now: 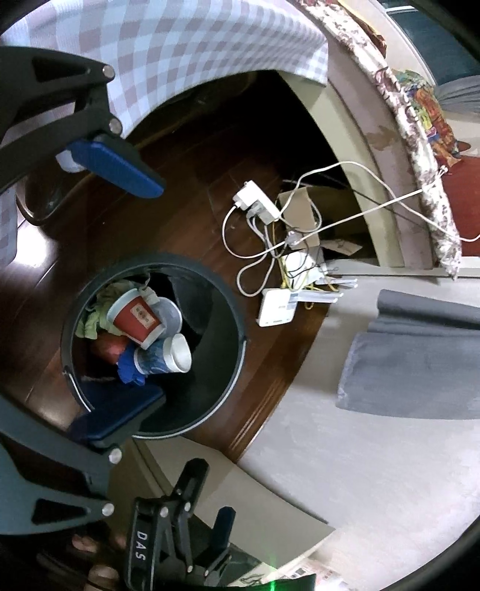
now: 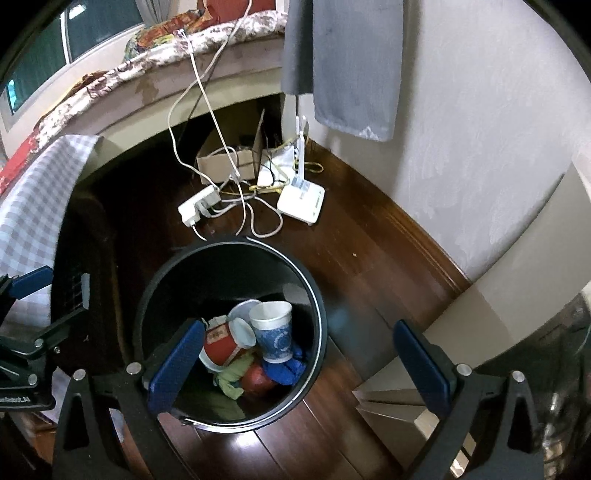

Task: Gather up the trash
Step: 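Move both open tools back over the table toward the carton and bag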

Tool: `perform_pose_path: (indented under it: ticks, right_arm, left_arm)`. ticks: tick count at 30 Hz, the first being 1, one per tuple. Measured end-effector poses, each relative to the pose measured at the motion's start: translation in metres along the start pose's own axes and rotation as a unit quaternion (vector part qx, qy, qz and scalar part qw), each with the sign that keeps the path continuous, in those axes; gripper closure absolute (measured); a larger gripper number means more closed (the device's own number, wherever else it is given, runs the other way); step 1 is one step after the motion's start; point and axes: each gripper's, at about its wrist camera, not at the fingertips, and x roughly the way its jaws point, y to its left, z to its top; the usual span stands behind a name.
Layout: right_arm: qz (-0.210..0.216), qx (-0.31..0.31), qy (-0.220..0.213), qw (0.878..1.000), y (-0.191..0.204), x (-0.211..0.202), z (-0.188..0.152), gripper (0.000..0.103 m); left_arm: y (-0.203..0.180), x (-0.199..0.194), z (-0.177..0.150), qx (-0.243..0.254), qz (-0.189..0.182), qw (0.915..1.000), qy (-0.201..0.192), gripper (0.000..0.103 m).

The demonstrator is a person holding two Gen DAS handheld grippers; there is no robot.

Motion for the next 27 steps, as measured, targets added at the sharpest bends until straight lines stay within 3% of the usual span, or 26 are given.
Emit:
perform_pose_path:
  ticks: [16,27]
  right_arm:
    - [0.015,-0.017,-0.07,0.997,0.03,-0.06,0.029,0.0]
    - [0.062,-0.063,-0.12,0.989,0.098,-0.102,0.052,0.0]
  left_arm:
    - [0.024,-0.072,0.015,-0.022,0.02,0.9976,-0.062,0.001]
    - [0.075,-0.128,0.002,-0.072,0.054,0.9907,-0.102,0.001]
